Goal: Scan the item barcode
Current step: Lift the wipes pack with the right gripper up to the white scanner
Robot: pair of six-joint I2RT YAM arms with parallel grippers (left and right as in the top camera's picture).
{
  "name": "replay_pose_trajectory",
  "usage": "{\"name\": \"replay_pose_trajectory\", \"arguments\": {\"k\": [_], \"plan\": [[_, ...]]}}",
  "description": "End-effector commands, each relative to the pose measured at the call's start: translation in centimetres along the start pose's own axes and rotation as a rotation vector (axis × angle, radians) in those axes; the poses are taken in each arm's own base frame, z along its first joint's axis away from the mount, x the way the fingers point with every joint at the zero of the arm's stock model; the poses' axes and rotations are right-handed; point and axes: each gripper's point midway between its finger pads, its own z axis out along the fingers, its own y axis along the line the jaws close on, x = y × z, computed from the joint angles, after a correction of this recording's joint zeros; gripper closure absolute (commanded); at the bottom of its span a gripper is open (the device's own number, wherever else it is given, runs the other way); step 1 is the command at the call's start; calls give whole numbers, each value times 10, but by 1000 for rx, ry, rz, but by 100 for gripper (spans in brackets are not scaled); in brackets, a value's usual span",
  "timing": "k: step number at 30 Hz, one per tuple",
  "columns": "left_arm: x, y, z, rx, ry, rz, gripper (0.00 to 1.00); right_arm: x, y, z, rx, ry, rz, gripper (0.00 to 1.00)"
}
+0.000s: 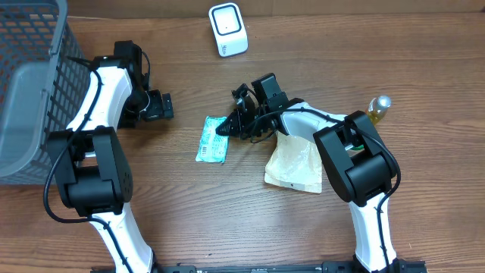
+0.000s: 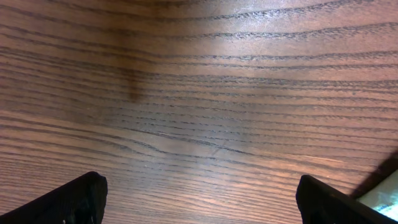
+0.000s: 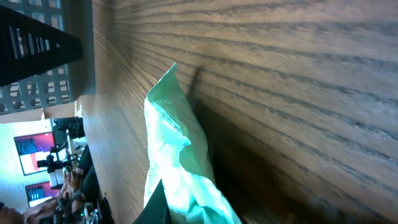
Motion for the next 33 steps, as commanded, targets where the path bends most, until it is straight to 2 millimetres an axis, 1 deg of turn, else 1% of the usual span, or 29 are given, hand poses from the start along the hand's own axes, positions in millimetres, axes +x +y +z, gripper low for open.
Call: {"name": "replay_pose_trajectory", "arguments": {"k": [1, 4, 7, 9, 12, 13, 14, 15, 16, 18, 20, 23, 25, 27, 29, 32, 33], "plan": [[-5, 3, -7, -10, -22, -17, 0, -8, 15, -5, -100, 9, -35, 96], [-5, 3, -7, -10, -22, -18, 1, -22, 33, -19, -127, -17, -64, 96], [-5, 3, -7, -10, -22, -18, 1, -32, 56, -37, -123, -51, -157, 96], [-5, 3, -7, -10, -22, -18, 0, -39, 69, -52, -73, -87, -225, 96], [-5, 3, -7, -10, -22, -17, 0, -50, 83, -74, 31, -138, -304, 96], [-5, 3, -7, -10, -22, -17, 0, -55, 92, -85, 72, -150, -347, 96], [-5, 3, -7, -10, -22, -18, 0, -57, 97, -92, 93, -153, -366, 96], [-5, 3, -7, -10, -22, -17, 0, -61, 104, -102, 127, -155, -390, 96], [-5, 3, -7, -10, -22, -18, 0, -66, 113, -116, 187, -157, -418, 96], [-5, 3, -7, -10, -22, -17, 0, -73, 123, -135, 270, -162, -450, 96], [-5, 3, -7, -10, -22, -18, 1, -83, 138, -162, 380, -182, -529, 96], [-5, 3, -7, -10, -22, -18, 0, -98, 164, -203, 524, -246, -641, 97], [-5, 3, -7, -10, -21, -17, 1, -108, 180, -226, 597, -298, -716, 96], [-5, 3, -7, -10, -22, -17, 0, -119, 192, -237, 627, -349, -784, 96], [-5, 3, -7, -10, -22, -17, 0, -127, 199, -240, 634, -377, -849, 96], [-5, 3, -7, -10, -22, -18, 0, -139, 197, -234, 649, -385, -941, 96], [-5, 3, -7, -10, -21, -18, 0, -143, 194, -230, 656, -379, -970, 96]]}}
